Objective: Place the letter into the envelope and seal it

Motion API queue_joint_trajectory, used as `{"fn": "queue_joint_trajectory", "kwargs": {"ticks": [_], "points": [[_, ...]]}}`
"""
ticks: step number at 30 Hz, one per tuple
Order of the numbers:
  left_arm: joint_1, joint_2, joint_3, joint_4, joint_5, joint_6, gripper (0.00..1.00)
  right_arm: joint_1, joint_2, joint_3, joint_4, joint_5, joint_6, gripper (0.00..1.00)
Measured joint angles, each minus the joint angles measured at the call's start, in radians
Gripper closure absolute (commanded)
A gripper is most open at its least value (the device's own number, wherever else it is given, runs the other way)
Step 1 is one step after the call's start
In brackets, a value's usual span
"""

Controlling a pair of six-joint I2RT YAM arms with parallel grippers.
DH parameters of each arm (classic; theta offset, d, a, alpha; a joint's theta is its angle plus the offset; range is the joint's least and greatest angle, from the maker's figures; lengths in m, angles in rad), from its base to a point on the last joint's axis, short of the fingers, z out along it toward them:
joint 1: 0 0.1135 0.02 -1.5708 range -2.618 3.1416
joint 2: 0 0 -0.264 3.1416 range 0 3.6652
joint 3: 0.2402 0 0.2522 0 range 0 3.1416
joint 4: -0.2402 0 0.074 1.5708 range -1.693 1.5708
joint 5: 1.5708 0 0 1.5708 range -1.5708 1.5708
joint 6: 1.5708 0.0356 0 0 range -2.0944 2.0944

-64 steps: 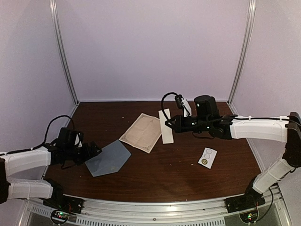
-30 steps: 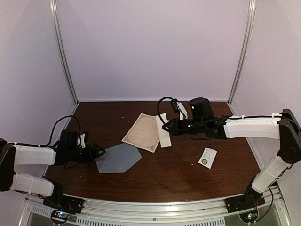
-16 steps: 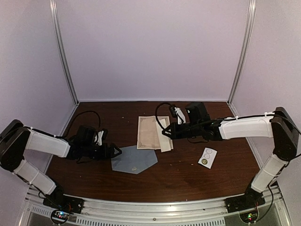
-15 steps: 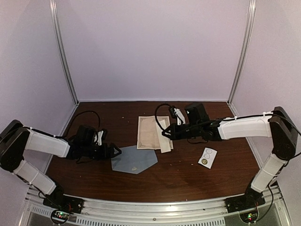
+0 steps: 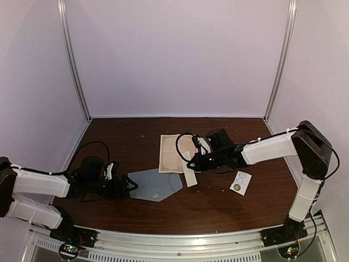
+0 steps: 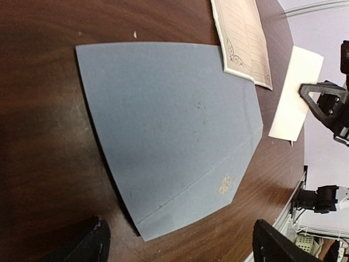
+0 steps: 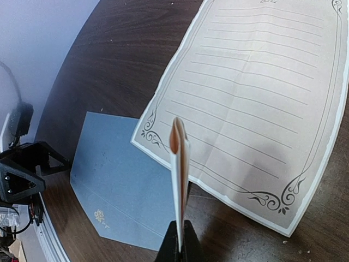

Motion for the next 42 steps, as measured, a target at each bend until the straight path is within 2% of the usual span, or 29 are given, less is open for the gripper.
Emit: {"fn": "queue_joint_trajectory", "kwargs": {"ticks": [6, 12, 18, 21, 30, 34, 36, 42], "points": [[-0.025, -0.002, -0.010, 0.012, 0.053, -0.082, 0.08, 0.000, 0.047, 0.037, 0.003, 0.000, 0.004, 1.00], [-0.032, 0.064, -0.008, 0.104, 0.101, -0.108, 0.08, 0.000, 0.076, 0.053, 0.005, 0.001, 0.004, 1.00], [-0.032, 0.089, -0.008, 0.152, 0.105, -0.130, 0.08, 0.000, 0.093, 0.057, 0.004, 0.005, 0.004, 1.00], [-0.033, 0.087, -0.016, 0.171, 0.093, -0.150, 0.12, -0.002, 0.099, 0.057, 0.003, 0.006, 0.005, 1.00], [-0.037, 0.053, -0.023, 0.196, 0.044, -0.183, 0.46, -0.005, 0.113, 0.059, 0.000, 0.006, 0.012, 1.00], [-0.037, 0.060, -0.027, 0.216, 0.033, -0.193, 0.59, -0.005, 0.114, 0.061, -0.003, 0.006, 0.012, 1.00], [-0.037, 0.072, -0.027, 0.231, 0.030, -0.200, 0.62, -0.005, 0.114, 0.063, -0.003, 0.006, 0.012, 1.00], [-0.037, 0.132, -0.027, 0.261, 0.025, -0.208, 0.97, -0.005, 0.114, 0.063, -0.006, 0.009, 0.012, 1.00]]}}
